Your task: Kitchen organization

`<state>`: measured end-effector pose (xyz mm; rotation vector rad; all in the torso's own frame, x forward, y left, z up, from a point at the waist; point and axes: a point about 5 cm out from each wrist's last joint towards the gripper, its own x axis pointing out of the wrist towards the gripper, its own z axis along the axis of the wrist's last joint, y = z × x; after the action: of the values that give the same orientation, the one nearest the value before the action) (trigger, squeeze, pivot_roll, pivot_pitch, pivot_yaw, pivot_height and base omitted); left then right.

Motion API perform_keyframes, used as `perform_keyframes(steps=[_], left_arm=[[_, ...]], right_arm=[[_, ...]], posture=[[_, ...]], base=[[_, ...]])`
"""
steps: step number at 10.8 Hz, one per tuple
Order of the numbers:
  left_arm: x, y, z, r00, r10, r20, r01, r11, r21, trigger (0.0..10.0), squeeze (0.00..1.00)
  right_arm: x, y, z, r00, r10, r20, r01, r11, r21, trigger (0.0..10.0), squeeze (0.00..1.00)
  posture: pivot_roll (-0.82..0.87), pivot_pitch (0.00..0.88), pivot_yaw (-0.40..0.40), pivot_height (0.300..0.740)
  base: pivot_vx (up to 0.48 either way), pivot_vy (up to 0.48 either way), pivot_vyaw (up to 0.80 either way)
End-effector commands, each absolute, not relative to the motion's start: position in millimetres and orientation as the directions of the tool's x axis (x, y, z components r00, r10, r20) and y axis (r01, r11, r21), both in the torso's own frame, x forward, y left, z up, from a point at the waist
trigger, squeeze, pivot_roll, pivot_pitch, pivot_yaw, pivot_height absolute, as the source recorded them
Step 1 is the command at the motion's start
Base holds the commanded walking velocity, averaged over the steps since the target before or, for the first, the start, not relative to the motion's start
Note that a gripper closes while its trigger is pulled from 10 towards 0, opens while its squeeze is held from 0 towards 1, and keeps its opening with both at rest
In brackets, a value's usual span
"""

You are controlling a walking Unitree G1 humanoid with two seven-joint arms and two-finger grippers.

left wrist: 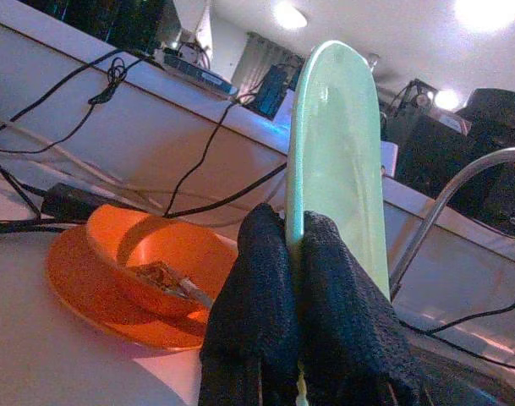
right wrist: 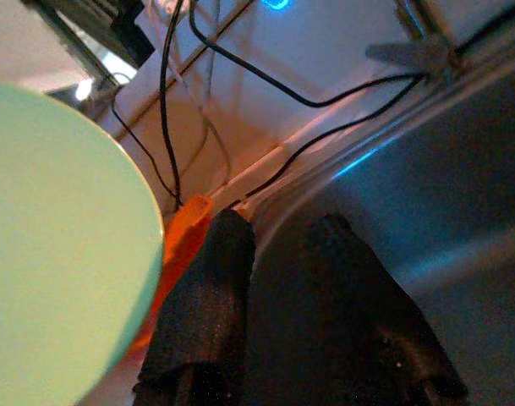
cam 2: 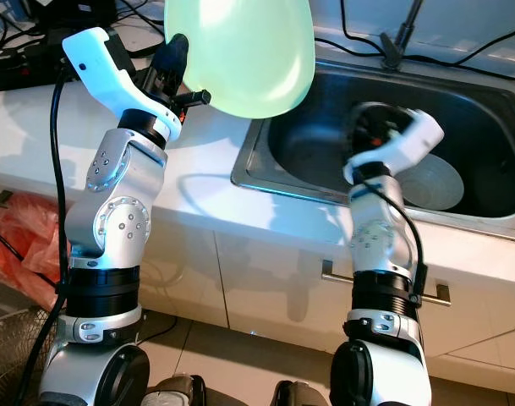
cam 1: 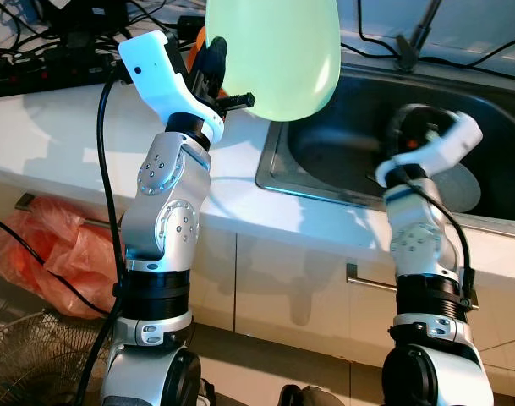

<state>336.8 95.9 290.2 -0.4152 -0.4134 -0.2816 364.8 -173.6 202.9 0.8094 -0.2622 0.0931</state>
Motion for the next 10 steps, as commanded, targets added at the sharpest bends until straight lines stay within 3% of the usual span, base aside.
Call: perform_keyframes(steps=[1,2,3,5,6,7,8,9,10], left_arm=[[333,92,307,0.842,-0.179,0.509,0.377,0.87,-0.317,10.0,0.0],[334,94,306,0.841,-0.164,0.516,0.375,0.864,-0.336,10.0,0.0],[333,95,304,0.843,-0.16,0.514,0.38,0.853,-0.358,10.0,0.0],[334,96,302,0.85,-0.154,0.504,0.394,0.821,-0.414,10.0,0.0],[335,96,302,0.85,-0.151,0.504,0.406,0.798,-0.445,10.0,0.0],[335,96,303,0.85,-0.151,0.505,0.41,0.791,-0.454,10.0,0.0],[336,94,298,0.856,-0.17,0.488,0.418,0.783,-0.461,10.0,0.0],[336,92,294,0.861,-0.182,0.474,0.422,0.778,-0.466,10.0,0.0],[336,91,294,0.862,-0.188,0.471,0.425,0.775,-0.468,10.0,0.0]], right_arm=[[364,-177,204,0.96,-0.022,0.278,-0.197,0.65,0.734,10.0,1.0],[364,-176,201,0.962,-0.003,0.274,-0.214,0.617,0.758,10.0,1.0],[363,-169,201,0.958,0.032,0.284,-0.244,0.608,0.756,10.0,0.0],[362,-161,201,0.951,0.076,0.299,-0.287,0.571,0.769,10.0,0.0],[362,-159,201,0.949,0.085,0.303,-0.298,0.553,0.778,10.0,1.0],[362,-159,201,0.949,0.086,0.304,-0.301,0.545,0.783,10.0,1.0],[361,-157,201,0.945,0.095,0.314,-0.314,0.54,0.781,10.0,0.25],[360,-155,204,0.935,0.113,0.336,-0.344,0.52,0.782,10.0,0.0],[359,-153,206,0.928,0.125,0.35,-0.363,0.508,0.781,10.0,0.0]], posture=[[0.06,0.133,-0.029,0.74],[0.06,0.131,-0.029,0.74],[0.07,0.129,-0.029,0.74],[0.07,0.12,-0.026,0.74],[0.07,0.115,-0.025,0.74],[0.07,0.115,-0.025,0.74],[0.07,0.112,-0.022,0.74],[0.07,0.112,-0.022,0.74],[0.07,0.112,-0.022,0.74]], base=[[0.0,0.0,0.0],[0.0,0.0,0.0],[0.0,0.0,0.0],[0.0,0.0,0.0],[0.0,0.0,0.0],[0.0,0.0,0.0],[0.0,0.0,0.0],[0.0,0.0,0.0],[0.0,0.0,0.0]])
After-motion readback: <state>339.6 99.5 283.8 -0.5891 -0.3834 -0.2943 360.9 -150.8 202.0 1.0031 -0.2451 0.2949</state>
